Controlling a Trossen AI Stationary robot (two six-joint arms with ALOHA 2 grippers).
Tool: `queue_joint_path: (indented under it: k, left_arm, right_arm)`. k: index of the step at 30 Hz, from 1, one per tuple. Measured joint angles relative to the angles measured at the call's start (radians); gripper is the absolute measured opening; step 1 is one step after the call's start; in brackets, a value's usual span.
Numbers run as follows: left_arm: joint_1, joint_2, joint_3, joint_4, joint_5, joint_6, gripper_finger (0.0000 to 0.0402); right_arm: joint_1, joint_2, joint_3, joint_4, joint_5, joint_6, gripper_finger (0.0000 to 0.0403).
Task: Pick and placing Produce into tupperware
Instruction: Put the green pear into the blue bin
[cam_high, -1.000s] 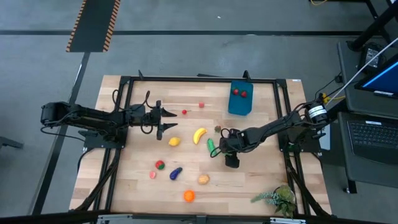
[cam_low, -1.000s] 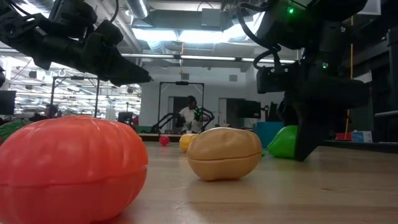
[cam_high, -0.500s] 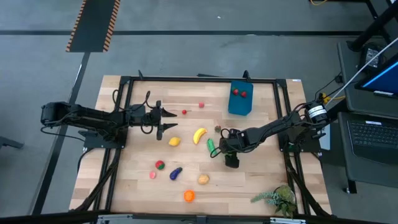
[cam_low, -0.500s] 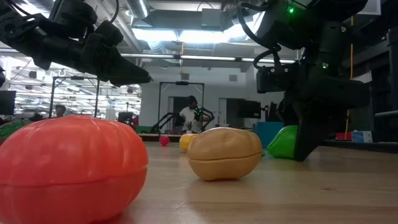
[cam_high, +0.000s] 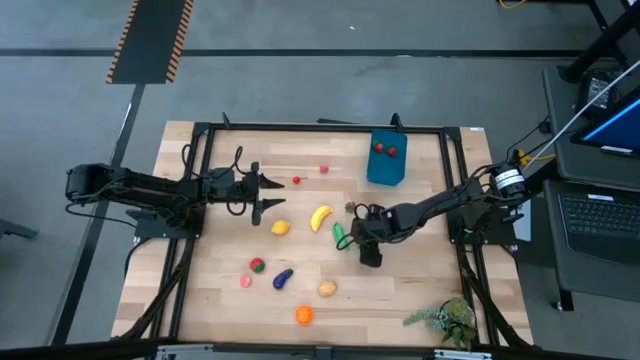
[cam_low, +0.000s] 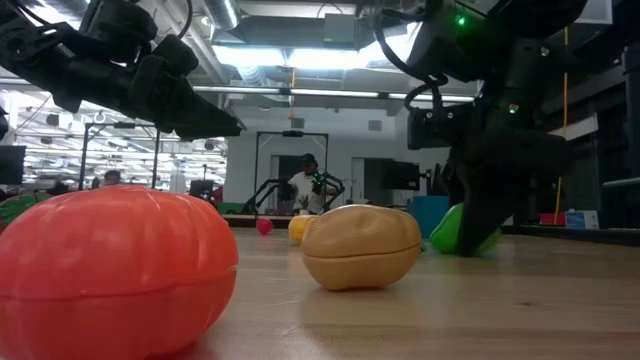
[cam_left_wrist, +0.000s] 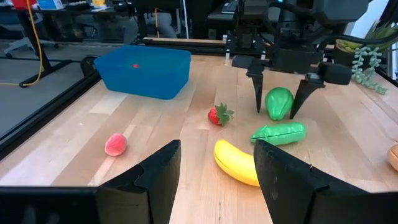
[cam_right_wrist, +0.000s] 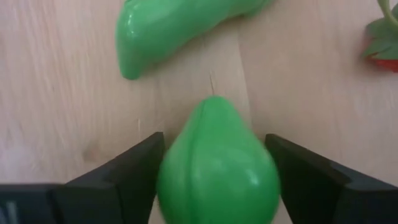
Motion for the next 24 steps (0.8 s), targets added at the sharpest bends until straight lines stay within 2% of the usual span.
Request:
queue_joint_path:
  k: [12, 24]
  left_arm:
    - [0.000, 0.000, 0.000, 0.000, 0.000, 0.000, 0.0196]
    - [0.000, 0.000, 0.000, 0.000, 0.000, -0.006, 0.0196]
  right_arm:
    - [-0.004, -0.003, 0.001, -0.012, -0.004, -0.006, 0.0216]
    - [-0.016, -0.017, 0.000, -0.053, -0.005, 0.019, 0.0216]
